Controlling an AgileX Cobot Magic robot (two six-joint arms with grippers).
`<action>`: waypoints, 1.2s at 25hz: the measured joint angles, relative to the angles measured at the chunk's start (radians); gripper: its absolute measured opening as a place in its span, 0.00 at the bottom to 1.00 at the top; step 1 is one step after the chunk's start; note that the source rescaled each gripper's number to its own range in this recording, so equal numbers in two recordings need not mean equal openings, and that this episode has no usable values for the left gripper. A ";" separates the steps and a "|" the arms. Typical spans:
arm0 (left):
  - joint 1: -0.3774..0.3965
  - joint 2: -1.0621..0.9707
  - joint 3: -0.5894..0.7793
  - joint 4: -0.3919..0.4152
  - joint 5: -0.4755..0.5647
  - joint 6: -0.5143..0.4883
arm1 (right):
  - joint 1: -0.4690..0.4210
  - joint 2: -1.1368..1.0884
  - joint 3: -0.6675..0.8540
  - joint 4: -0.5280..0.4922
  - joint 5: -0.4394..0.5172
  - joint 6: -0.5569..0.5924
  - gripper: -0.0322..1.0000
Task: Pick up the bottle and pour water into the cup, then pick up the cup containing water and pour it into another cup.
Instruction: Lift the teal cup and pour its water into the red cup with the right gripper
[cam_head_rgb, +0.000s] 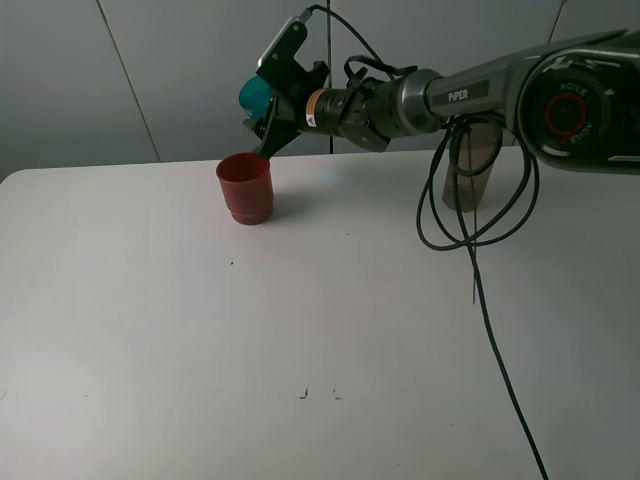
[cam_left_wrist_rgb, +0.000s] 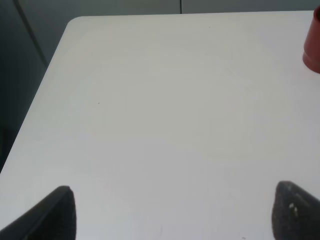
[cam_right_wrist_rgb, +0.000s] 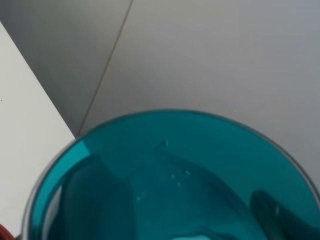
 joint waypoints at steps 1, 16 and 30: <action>0.000 0.000 0.000 0.000 0.000 0.000 | 0.002 0.000 0.000 0.000 0.000 -0.016 0.10; 0.000 0.000 0.000 0.000 0.000 0.000 | 0.006 0.000 0.000 0.000 0.000 -0.387 0.10; 0.000 0.000 0.000 0.000 0.000 0.000 | 0.006 0.000 0.000 0.000 0.000 -0.619 0.10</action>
